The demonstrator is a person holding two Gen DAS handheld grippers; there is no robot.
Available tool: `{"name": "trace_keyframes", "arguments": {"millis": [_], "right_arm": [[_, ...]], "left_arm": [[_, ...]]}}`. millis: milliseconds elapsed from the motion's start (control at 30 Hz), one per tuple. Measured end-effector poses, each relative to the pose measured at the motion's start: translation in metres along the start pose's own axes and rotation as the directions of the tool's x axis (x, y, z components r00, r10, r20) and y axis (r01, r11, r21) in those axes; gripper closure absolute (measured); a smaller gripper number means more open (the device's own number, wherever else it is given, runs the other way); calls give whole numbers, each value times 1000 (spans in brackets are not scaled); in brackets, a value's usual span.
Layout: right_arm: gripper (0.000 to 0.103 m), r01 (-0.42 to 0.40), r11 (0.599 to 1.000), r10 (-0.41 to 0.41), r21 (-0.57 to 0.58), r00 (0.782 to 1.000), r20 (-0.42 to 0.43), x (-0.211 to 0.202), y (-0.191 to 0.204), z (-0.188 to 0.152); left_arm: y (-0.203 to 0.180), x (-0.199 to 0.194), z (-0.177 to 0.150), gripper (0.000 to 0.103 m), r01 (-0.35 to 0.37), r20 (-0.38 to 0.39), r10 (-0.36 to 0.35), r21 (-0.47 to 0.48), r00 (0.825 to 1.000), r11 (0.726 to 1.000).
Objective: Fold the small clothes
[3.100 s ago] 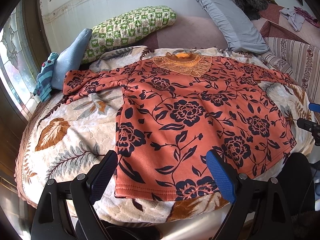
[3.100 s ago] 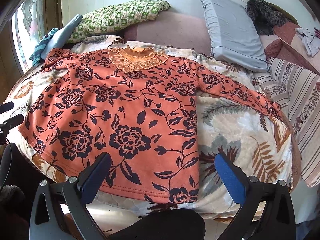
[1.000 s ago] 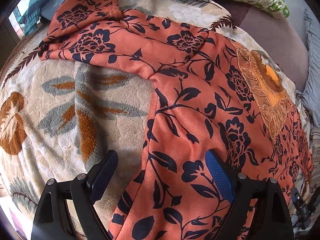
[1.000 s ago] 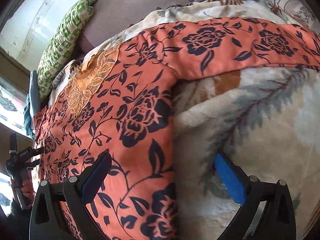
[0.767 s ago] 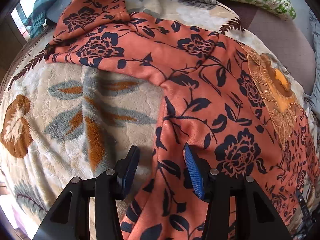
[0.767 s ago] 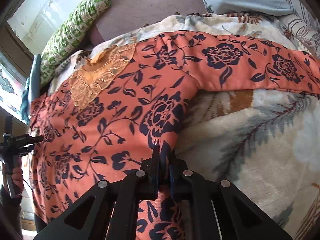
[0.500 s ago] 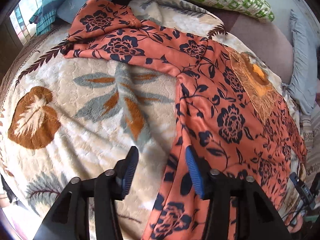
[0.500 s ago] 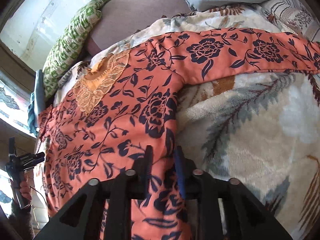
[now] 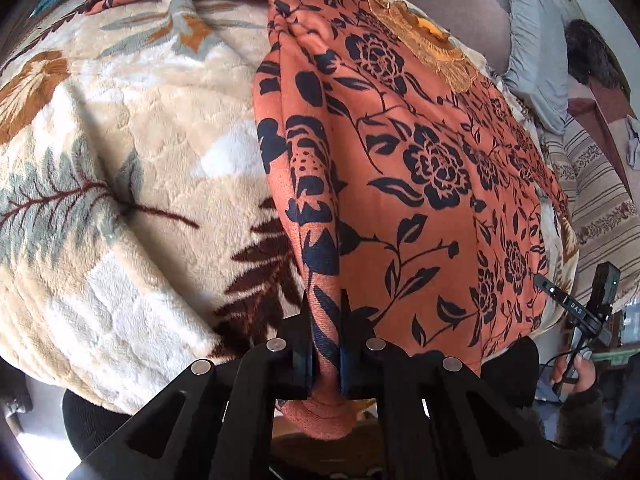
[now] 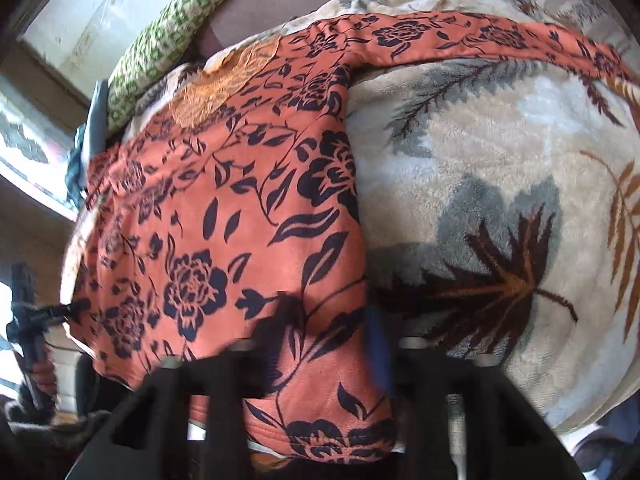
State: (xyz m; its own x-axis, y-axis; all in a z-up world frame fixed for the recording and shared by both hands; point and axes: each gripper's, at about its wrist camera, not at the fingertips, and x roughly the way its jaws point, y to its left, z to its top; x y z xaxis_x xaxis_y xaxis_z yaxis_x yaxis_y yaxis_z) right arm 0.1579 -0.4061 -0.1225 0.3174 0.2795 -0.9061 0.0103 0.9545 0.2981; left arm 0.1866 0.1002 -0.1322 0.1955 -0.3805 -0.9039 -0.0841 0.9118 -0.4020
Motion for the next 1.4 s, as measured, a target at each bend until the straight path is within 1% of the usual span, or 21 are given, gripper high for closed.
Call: {"name": "trace_keyframes", "arguments": {"millis": [100,167,233,333,400,433,467,500,533,567,600,667,733,800,900,967,1067,1133,1200,1267,1400], "right_arm": [[97,14,1000,-13,-10,997,73,-24,3,-6],[100,85,996,-86,15,995,51,-18,-11,-9],[100,113,993,-114,45,994,2,-4,-25,-11],[91,69,993,-75,92,996,55,-21,-29,-6],[91,94,993,-100,65,990,100,-36,-23,0],[85,124,991,-129,53,986,109,-40,-21,5],[68,160,986,-164,43,980,117,-44,-19,9],[58,200,979,-204,39,971,128,-48,-18,13],[39,231,972,-234,39,961,146,-51,-17,17],[30,248,968,-251,40,953,168,-54,-17,20],[27,258,965,-262,46,948,181,-55,-18,25],[22,236,969,-247,79,952,179,-54,-23,34],[22,159,982,-175,104,969,173,-52,-30,42],[22,158,982,-173,100,970,170,-50,-33,51],[22,178,974,-206,143,957,207,-59,-57,70],[22,165,951,-231,261,940,249,-75,-97,86],[22,151,886,-303,438,904,301,-102,-168,111],[22,135,835,-345,533,883,317,-115,-215,126],[22,99,778,-363,621,877,315,-118,-259,140],[21,43,723,-339,689,891,300,-108,-296,151],[22,-38,644,-293,764,911,292,-75,-345,166]], "left_arm": [[-3,-14,-8,95,-86,41,85,3,995,996],[9,-10,-9,93,-125,29,126,-28,992,992],[15,-10,-7,92,-98,24,100,-50,995,994],[12,-34,-8,90,-68,53,68,-2,996,998],[7,-62,-8,87,-30,104,26,39,994,999],[3,-74,-9,81,-22,133,14,58,991,998],[-1,-87,-11,75,-27,166,14,75,986,997],[-7,-97,-11,62,-47,197,29,88,980,995],[-13,-105,-12,48,-70,230,46,96,972,993],[-22,-111,-15,41,-89,265,60,100,962,991],[-32,-114,-16,30,-114,290,82,96,953,989],[-53,-109,-14,30,-144,316,108,92,942,985],[-78,-88,-7,30,-167,291,130,106,948,980],[-106,-62,6,30,-230,270,189,130,944,964],[-141,-35,30,30,-380,276,326,172,904,909],[-155,-31,42,30,-426,316,362,164,877,890],[-163,-32,75,30,-424,357,353,144,865,894],[-153,-32,102,30,-391,349,335,103,875,914],[-138,-24,133,30,-330,301,301,51,905,943],[-124,-15,159,30,-281,259,274,-12,926,960],[-110,9,194,30,-247,227,261,-91,938,965]]}}
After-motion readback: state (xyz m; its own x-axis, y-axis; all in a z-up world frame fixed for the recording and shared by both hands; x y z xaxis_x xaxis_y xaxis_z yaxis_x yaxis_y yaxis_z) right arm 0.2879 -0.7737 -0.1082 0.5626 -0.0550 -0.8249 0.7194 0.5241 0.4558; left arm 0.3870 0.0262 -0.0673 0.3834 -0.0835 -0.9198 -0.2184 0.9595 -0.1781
